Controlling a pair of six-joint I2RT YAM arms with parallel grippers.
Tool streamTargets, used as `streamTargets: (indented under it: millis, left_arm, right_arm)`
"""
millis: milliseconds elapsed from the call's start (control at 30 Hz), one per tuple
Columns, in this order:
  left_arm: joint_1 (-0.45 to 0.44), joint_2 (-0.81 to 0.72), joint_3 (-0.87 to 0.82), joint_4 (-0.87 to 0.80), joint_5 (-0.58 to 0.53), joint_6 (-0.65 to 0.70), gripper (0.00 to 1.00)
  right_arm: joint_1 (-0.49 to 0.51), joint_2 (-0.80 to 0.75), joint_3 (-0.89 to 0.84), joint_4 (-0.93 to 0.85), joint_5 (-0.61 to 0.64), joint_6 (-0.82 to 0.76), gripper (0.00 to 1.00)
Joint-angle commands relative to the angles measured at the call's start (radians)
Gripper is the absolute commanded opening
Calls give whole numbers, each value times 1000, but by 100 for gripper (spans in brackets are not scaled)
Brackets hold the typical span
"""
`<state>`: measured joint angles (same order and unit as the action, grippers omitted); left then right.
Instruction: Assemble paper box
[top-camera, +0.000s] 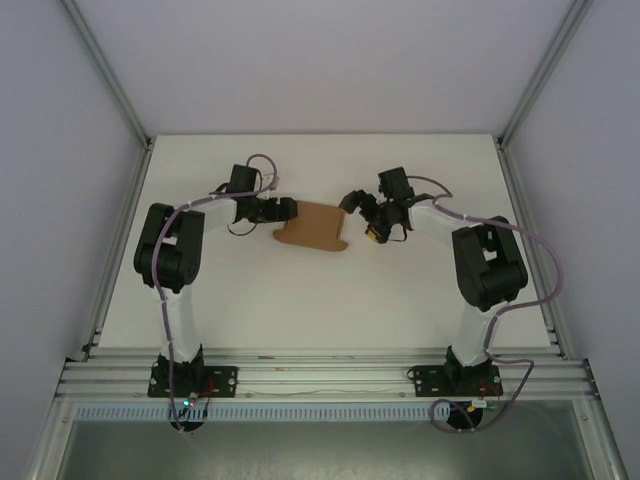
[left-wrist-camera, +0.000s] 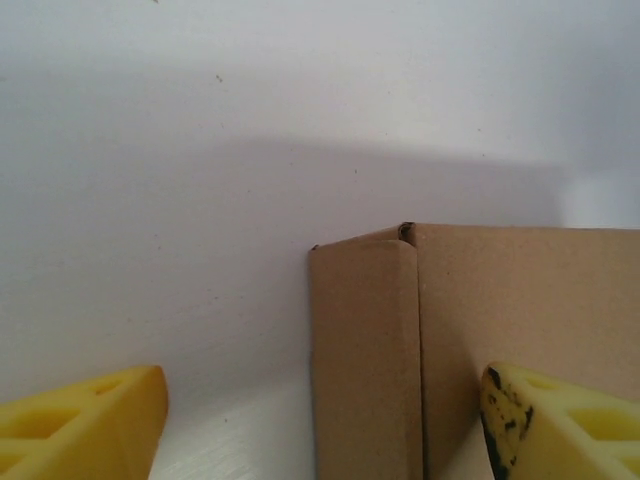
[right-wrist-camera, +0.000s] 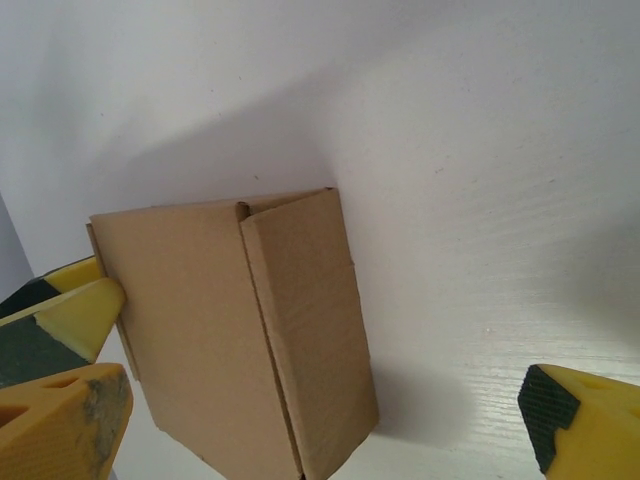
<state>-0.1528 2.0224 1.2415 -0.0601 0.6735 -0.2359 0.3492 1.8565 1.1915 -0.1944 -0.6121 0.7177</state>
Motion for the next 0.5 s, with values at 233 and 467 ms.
streamTargets:
  millis: [233, 467]
  left_arm:
    - [44, 53, -130, 255, 210, -217, 57]
    - [69, 57, -199, 395, 268, -310, 44]
  right_arm:
    - [12, 73, 8, 172, -119, -36, 100]
    - [44, 97, 31, 216, -202, -81, 98]
